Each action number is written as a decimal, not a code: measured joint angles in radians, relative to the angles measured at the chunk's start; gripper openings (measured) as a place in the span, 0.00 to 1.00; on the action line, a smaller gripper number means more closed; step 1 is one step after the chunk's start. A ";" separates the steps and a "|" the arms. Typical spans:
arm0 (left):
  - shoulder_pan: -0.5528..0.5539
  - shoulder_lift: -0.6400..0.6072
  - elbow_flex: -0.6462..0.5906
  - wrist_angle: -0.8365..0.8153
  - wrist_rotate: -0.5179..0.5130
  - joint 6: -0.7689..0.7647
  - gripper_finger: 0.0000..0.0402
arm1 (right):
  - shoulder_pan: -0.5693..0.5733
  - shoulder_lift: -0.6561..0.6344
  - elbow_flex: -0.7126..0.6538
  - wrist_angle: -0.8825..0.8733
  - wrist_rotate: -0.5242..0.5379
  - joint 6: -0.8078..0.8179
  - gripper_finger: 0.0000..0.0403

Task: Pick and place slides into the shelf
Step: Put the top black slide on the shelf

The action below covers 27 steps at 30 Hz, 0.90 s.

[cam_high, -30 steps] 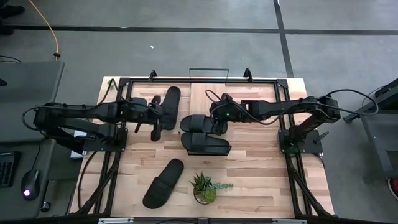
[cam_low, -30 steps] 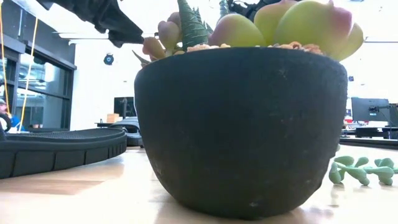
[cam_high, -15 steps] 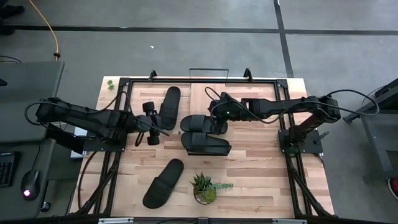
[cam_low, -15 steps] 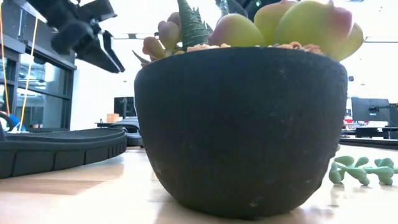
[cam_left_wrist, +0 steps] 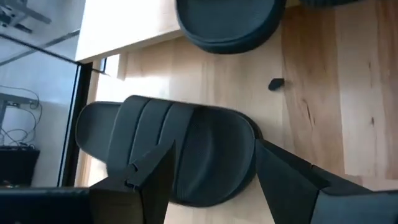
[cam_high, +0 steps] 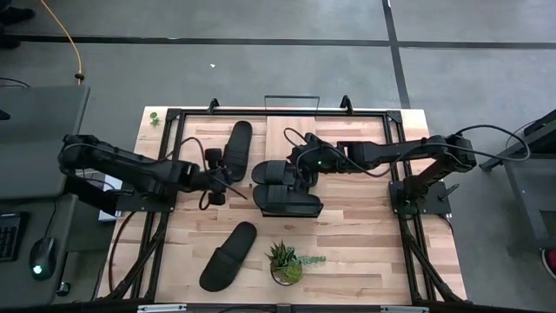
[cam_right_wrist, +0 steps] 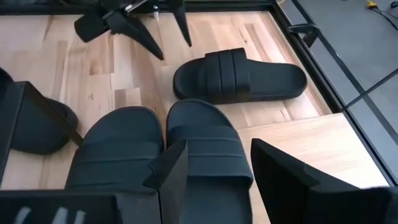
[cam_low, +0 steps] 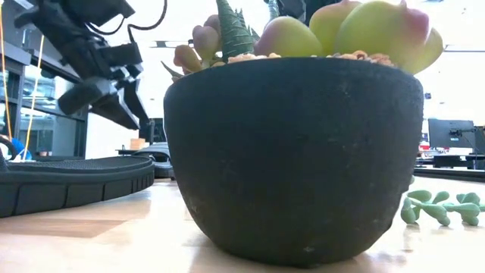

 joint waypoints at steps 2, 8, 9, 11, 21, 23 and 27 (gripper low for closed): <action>0.000 0.026 0.000 0.016 0.000 0.019 0.51 | 0.000 0.000 0.000 -0.007 0.000 0.000 0.42; 0.022 0.101 0.000 0.075 -0.001 0.063 0.51 | 0.000 0.000 0.000 -0.010 0.000 0.000 0.42; 0.035 0.112 0.000 0.078 -0.001 0.063 0.51 | 0.000 0.000 0.000 -0.008 0.000 0.000 0.42; 0.071 0.136 0.000 0.085 -0.004 0.063 0.51 | 0.000 0.000 0.000 -0.008 0.000 0.001 0.42; 0.180 0.225 0.000 0.142 -0.009 0.065 0.51 | 0.000 0.000 0.000 -0.012 0.000 0.001 0.42; 0.192 0.244 0.001 0.170 -0.010 0.077 0.51 | 0.000 0.000 0.000 -0.014 0.000 0.001 0.42; 0.202 0.287 0.000 0.214 -0.056 0.081 0.51 | 0.000 0.000 0.000 -0.014 0.000 0.004 0.42</action>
